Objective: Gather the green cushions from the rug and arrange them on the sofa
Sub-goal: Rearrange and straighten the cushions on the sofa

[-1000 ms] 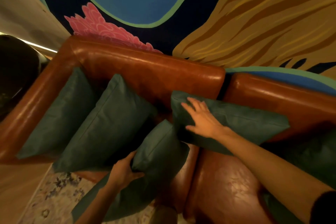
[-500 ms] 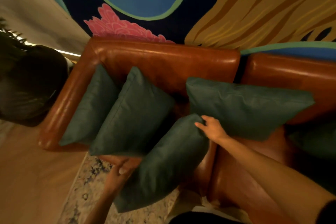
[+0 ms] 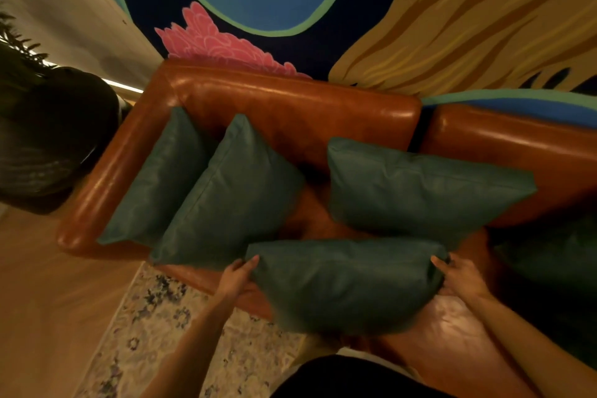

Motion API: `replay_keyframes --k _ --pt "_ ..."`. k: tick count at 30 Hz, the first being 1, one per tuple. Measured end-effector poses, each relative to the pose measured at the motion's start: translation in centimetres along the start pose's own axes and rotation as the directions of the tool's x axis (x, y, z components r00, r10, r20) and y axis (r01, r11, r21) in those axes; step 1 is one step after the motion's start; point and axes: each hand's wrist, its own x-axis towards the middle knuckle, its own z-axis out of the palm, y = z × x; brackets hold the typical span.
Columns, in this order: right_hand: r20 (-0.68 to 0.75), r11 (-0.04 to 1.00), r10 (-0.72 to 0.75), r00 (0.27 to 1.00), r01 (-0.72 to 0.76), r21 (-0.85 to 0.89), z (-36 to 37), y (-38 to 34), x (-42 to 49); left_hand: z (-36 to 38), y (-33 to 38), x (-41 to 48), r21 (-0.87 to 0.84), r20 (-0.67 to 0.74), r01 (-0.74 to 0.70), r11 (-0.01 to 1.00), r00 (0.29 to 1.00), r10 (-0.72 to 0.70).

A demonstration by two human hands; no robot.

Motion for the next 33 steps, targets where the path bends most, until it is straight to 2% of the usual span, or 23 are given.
replay_keyframes --k 2,3,4,7,11,14,18,23,28,33 --pt "-0.003 0.997 0.055 0.998 -0.055 0.048 -2.2 2.4 -0.2 2.2 0.9 0.7 0.088 0.026 -0.061 0.994 0.998 0.059" --pt "-0.032 0.995 0.08 0.996 -0.078 0.059 -3.0 1.1 -1.7 3.1 1.2 0.9 0.152 0.046 -0.079 0.985 0.996 0.072" --pt "-0.073 0.997 0.075 0.995 -0.072 0.043 -3.8 -2.0 -4.7 4.3 1.7 0.5 0.207 0.071 -0.104 0.973 0.993 0.091" --pt "-0.15 0.996 0.079 0.986 -0.085 -0.035 -5.9 -1.9 -6.3 6.7 2.9 0.3 0.31 0.107 -0.229 0.923 0.973 0.206" --pt "-0.186 0.99 0.137 0.973 -0.127 0.064 -8.2 0.9 -6.2 9.2 4.2 0.5 0.412 0.127 -0.316 0.855 0.949 0.29" --pt "-0.19 0.973 0.205 0.96 -0.179 0.145 -8.1 0.3 -7.6 11.2 4.2 0.0 0.444 0.13 -0.279 0.852 0.96 0.247" --pt "-0.227 0.972 0.229 0.946 -0.21 0.106 -7.0 5.0 -5.4 13.2 4.0 -0.3 0.486 0.112 -0.263 0.833 0.964 0.239" --pt "-0.229 0.982 0.184 0.956 -0.169 0.082 -8.2 1.3 -6.4 13.1 4.1 -0.4 0.478 0.094 -0.274 0.834 0.961 0.262" --pt "-0.25 0.99 0.126 0.96 -0.139 -0.035 -10.6 1.4 -5.2 13.3 5.1 -0.2 0.488 0.141 -0.338 0.805 0.941 0.309" --pt "-0.283 0.99 0.126 0.951 -0.138 -0.026 -11.7 1.2 -4.7 15.0 5.0 -0.3 0.449 0.091 -0.336 0.828 0.939 0.332"
